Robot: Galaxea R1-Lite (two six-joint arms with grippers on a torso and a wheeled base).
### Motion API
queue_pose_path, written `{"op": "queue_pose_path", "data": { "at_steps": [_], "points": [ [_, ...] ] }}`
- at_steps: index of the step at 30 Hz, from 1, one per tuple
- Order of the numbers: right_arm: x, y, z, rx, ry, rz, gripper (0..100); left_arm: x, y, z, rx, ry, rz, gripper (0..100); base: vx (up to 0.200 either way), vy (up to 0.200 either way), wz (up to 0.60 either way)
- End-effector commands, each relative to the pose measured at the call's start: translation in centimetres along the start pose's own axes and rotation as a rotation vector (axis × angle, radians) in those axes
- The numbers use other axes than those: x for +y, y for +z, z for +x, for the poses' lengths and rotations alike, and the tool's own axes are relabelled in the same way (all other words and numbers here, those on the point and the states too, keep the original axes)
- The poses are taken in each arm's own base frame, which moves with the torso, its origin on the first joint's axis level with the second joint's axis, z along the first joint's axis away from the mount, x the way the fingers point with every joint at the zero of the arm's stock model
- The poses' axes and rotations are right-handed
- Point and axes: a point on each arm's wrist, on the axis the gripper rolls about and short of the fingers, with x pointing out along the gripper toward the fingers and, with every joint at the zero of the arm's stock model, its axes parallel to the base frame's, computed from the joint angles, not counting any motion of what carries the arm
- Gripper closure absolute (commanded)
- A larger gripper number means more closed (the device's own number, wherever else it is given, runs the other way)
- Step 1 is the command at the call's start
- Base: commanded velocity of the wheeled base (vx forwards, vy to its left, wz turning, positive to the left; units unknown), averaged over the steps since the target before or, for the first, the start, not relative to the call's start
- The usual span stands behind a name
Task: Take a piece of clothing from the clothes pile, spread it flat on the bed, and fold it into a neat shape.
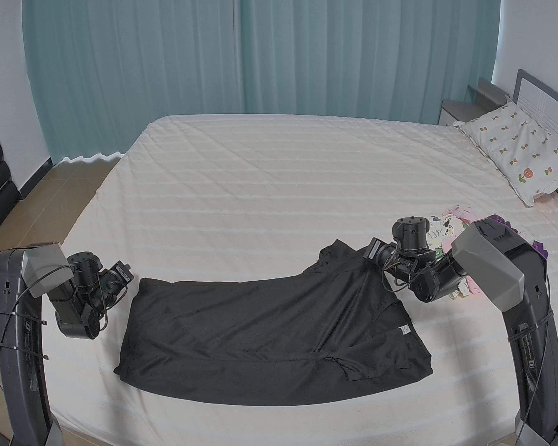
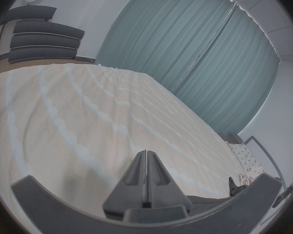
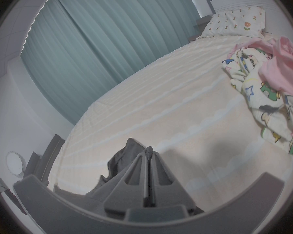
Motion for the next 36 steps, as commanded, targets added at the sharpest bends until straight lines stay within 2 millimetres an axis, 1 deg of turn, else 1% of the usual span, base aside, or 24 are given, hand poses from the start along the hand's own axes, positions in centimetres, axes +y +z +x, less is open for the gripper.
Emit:
{"op": "queue_pose_path", "data": {
  "at_steps": [1,6,7,9,11,13,15,16,17,18,21,22,25,28,31,33,36],
  "points": [
    [-0.2,1.5,-1.1,-0.046,0.009,0.018,100,0.6,0.7,0.0,-0.022,0.009,-0.008,100,0.000,0.000,0.00],
    [-0.8,1.5,-1.8,-0.029,0.009,0.019,100,0.6,0.8,0.0,-0.024,0.009,-0.010,100,0.000,0.000,0.00],
    [-1.1,0.9,-1.9,-0.007,0.010,0.009,100,0.6,0.5,0.0,-0.015,0.012,-0.009,100,0.000,0.000,0.00],
    [-1.2,0.3,-1.9,0.012,0.008,0.003,100,0.7,0.3,-0.1,0.000,0.009,-0.009,100,0.000,0.000,0.00],
    [-1.6,-0.4,-1.5,0.026,0.000,-0.001,100,0.3,0.7,0.2,-0.006,-0.010,-0.010,100,0.000,0.000,0.00],
    [-1.6,-0.6,-1.3,0.027,0.002,-0.002,100,0.0,0.8,0.4,0.001,-0.029,-0.009,100,0.000,0.000,0.00],
    [-1.7,-0.8,-1.1,0.032,0.002,-0.004,100,-0.8,0.3,0.4,0.028,-0.047,-0.005,100,0.000,0.000,0.00],
    [-1.7,-0.8,-1.1,0.032,0.002,-0.004,100,-0.8,0.3,0.4,0.028,-0.047,-0.005,0,0.000,0.000,0.00],
    [-1.9,-1.5,-0.8,0.045,-0.002,-0.006,100,-1.1,0.0,0.5,0.044,-0.050,-0.003,0,0.000,0.000,0.00],
    [-1.7,-1.7,-0.8,0.049,0.002,-0.010,100,-1.4,-0.2,0.7,0.050,-0.058,0.001,0,0.000,0.000,0.00],
    [-1.5,-1.9,-0.9,0.054,0.004,-0.015,100,-2.1,-0.5,1.2,0.083,-0.082,0.017,0,0.000,0.000,0.00],
    [-1.6,-2.1,-0.9,0.061,0.001,-0.016,100,-2.8,-0.7,1.5,0.115,-0.092,0.037,0,0.000,0.000,0.00],
    [-1.6,-2.3,-0.9,0.066,0.000,-0.016,100,-3.4,-0.3,2.2,0.158,-0.074,0.089,0,0.000,0.000,0.00],
    [-1.5,-2.2,-0.9,0.061,0.003,-0.018,100,-3.4,0.0,2.7,0.179,-0.063,0.146,0,0.000,0.000,0.00],
    [-1.6,-2.3,-0.9,0.065,0.002,-0.018,100,-3.5,-0.2,2.6,0.205,-0.059,0.152,0,0.000,0.000,0.00],
    [-1.6,-2.3,-0.9,0.067,0.001,-0.016,100,-4.0,-0.5,2.7,0.217,-0.067,0.155,0,0.000,0.000,0.00],
    [-1.6,-2.2,-1.0,0.064,0.001,-0.016,100,-3.9,-0.7,2.6,0.226,-0.065,0.156,0,0.000,0.000,0.00]
  ]
}}
